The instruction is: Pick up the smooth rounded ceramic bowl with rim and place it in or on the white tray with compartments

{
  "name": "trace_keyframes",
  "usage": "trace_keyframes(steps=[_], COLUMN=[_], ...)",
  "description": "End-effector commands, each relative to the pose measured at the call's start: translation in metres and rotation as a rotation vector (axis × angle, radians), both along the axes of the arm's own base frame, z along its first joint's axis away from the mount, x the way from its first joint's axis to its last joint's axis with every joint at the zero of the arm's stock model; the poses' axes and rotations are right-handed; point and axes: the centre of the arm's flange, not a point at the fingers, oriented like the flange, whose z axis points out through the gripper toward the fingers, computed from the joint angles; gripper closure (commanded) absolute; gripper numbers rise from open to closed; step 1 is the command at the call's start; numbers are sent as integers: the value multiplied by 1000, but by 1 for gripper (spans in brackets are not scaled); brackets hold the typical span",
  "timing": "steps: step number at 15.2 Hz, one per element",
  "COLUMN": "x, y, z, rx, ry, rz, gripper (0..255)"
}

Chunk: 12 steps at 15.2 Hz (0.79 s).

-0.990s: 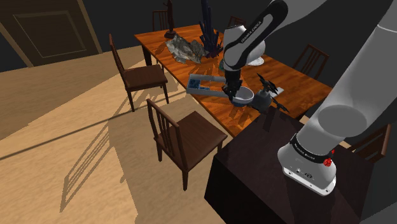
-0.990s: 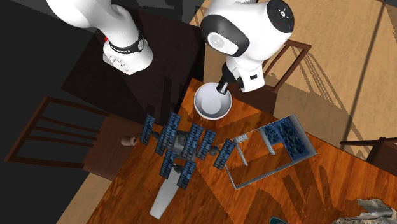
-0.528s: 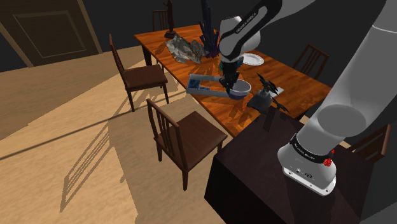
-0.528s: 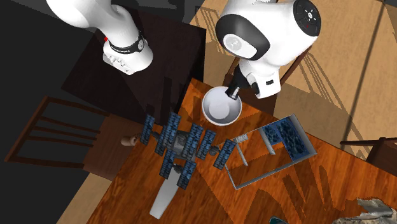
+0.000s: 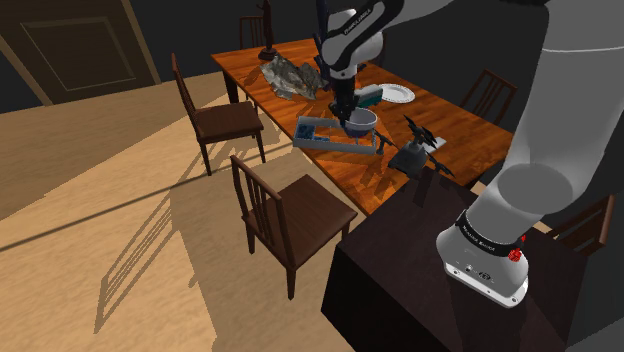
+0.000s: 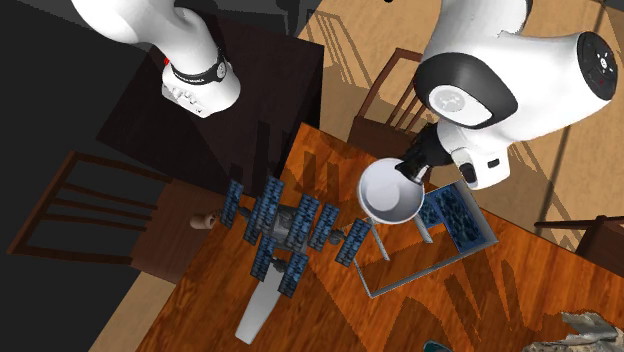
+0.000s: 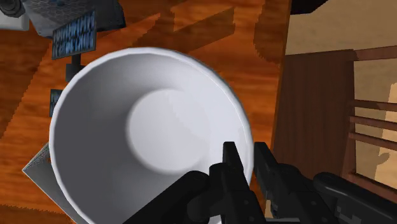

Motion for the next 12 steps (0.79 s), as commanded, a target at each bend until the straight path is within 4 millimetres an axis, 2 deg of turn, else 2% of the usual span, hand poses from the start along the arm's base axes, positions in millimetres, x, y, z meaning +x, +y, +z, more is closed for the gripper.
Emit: trace_keyframes(steps=[1,10,12], x=[23,135,138], y=[-9,-46,-47], z=[4,19,14], rx=[0,0,0], ry=[0,0,0], rz=[0,0,0], gripper=[255,255,255])
